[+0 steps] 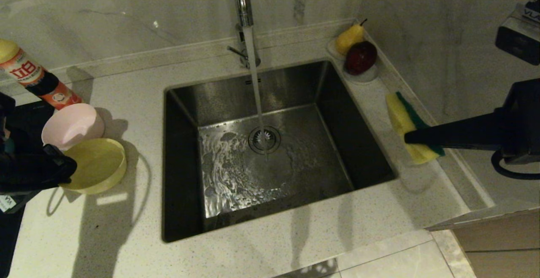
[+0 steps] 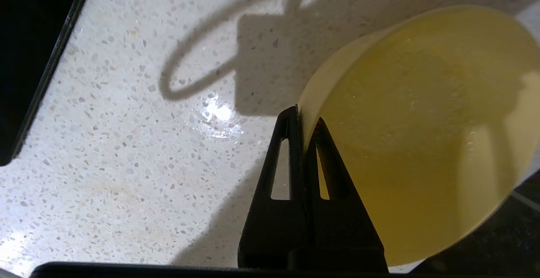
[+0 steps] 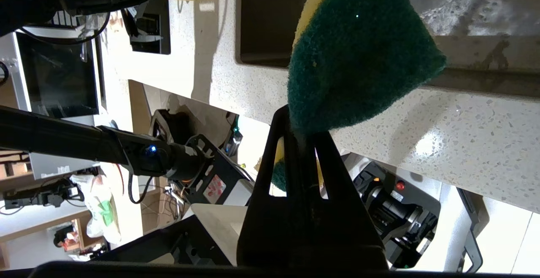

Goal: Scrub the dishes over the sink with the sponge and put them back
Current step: Place the bowl on the table, then put down the sponge

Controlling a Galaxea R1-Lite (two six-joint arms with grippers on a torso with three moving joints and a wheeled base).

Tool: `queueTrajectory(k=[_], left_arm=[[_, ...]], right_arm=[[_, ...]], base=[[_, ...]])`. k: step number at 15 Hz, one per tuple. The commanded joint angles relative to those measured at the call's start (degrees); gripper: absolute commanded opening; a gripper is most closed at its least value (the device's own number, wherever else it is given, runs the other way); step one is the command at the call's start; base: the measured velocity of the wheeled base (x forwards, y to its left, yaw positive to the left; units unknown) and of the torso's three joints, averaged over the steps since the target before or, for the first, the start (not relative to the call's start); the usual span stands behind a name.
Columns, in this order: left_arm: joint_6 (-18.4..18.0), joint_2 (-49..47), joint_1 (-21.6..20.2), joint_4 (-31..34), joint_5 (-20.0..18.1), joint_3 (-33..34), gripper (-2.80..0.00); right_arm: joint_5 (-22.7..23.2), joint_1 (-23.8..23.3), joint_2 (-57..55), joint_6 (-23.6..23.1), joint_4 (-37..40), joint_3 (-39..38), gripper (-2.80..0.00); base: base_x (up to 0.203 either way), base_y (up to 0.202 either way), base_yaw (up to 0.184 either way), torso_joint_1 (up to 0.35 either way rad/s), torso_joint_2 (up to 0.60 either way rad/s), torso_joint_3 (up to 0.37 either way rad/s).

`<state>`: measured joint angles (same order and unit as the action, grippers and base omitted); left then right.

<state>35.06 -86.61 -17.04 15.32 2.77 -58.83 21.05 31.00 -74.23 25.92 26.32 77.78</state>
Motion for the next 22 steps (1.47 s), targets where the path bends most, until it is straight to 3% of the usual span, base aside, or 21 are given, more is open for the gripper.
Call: queueTrajectory(k=[1,2,8,11,12,13,14,16,17,19,22], left_arm=[[0.2,-0.7,-0.2,0.1,-0.2,0.1,-2.80],[0.2,-0.7,-0.2,0.1,-0.4,0.2,0.00],[0.3,2.7,-1.0,-1.8,-0.9,-0.6,0.00],[-0.9,8.2,-1.0,-0.6,-1.0,-5.3,0.00],[-2.5,8.7,-1.0,0.9,-1.0,-7.5,-2.54],[-3.9,8.7,-1.0,2.1,-1.1,-10.0,-2.80],[-5.8,8.2,-0.9,2.6,-1.3,-12.6,-2.80],[-14.6,5.7,-0.8,-0.6,-2.3,-15.4,-2.80],[-17.6,4.9,-0.3,-5.1,-2.7,-15.9,-2.80],[-27.4,2.1,2.3,-17.0,-3.8,-16.0,-2.80],[-38.0,-0.2,10.6,-29.3,-4.3,-13.7,-2.80]], right_arm=[[0.2,-0.1,-0.2,0.2,0.1,0.0,-2.80],[0.2,-0.1,-0.1,0.2,0.1,-0.1,-2.80],[0.2,-0.1,0.6,0.1,0.1,-1.3,-2.80],[0.2,-0.1,0.5,0.1,0.1,-1.6,-2.80],[0.1,-0.1,0.6,0.1,0.1,-1.6,-2.80],[0.0,-0.1,0.8,0.2,0.1,-1.3,-2.80],[-0.1,-0.1,1.4,0.2,0.1,-1.3,-2.80],[-0.2,-0.1,2.2,0.2,0.2,-1.3,-2.80],[-0.2,-0.1,2.3,0.2,0.3,-0.9,-2.80],[-0.2,-0.2,2.6,0.4,0.4,-0.9,-2.80],[-0.2,-0.2,2.8,0.5,0.3,-1.7,-2.80]], base=[[0.000,0.000,0.000,0.000,0.00,0.000],[0.000,0.000,0.000,0.000,0.00,0.000],[0.000,0.000,0.000,0.000,0.00,0.000],[0.000,0.000,0.000,0.000,0.00,0.000],[0.000,0.000,0.000,0.000,0.00,0.000],[0.000,0.000,0.000,0.000,0.00,0.000],[0.000,0.000,0.000,0.000,0.00,0.000],[0.000,0.000,0.000,0.000,0.00,0.000],[0.000,0.000,0.000,0.000,0.00,0.000],[0.000,0.000,0.000,0.000,0.00,0.000],[0.000,0.000,0.000,0.000,0.00,0.000]])
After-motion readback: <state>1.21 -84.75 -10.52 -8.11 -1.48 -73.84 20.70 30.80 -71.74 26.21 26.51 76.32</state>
